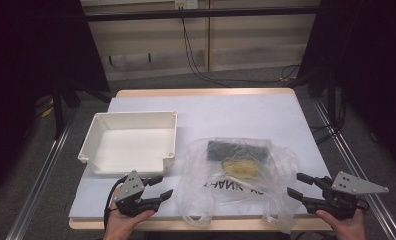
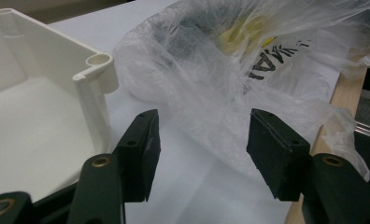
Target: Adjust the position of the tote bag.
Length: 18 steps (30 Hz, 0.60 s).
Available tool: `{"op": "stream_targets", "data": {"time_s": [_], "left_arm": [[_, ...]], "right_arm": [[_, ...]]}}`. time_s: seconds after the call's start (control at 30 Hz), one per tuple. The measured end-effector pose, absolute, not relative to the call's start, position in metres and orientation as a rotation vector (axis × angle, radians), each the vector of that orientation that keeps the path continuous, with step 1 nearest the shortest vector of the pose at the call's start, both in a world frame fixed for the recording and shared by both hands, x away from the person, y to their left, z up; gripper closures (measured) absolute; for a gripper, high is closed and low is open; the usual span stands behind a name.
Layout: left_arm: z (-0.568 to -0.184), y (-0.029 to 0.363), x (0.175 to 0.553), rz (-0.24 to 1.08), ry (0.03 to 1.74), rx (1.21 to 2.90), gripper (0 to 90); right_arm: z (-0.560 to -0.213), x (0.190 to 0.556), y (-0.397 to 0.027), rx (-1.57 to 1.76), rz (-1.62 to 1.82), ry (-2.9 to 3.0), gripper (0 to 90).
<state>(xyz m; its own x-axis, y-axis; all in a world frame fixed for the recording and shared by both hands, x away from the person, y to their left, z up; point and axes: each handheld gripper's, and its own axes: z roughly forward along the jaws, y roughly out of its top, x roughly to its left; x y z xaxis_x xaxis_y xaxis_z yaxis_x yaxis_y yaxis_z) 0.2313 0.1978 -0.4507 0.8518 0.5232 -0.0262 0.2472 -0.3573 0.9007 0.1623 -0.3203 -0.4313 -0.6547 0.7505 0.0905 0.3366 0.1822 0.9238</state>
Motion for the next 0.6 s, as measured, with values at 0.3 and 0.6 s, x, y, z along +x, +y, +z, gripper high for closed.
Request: {"op": "stream_targets", "data": {"time_s": [0.3, 0.6], "left_arm": [[-0.450, 0.184, 0.225, 0.269, 0.522, 1.985, 46.7], [-0.451, 0.173, 0.220, 0.241, 0.501, 1.998, 45.8]], "right_arm": [[-0.432, 0.150, -0.311, 1.000, 1.468, 2.138, 33.5], [-0.430, 0.139, -0.301, 0.990, 1.455, 2.184, 20.9]]}}
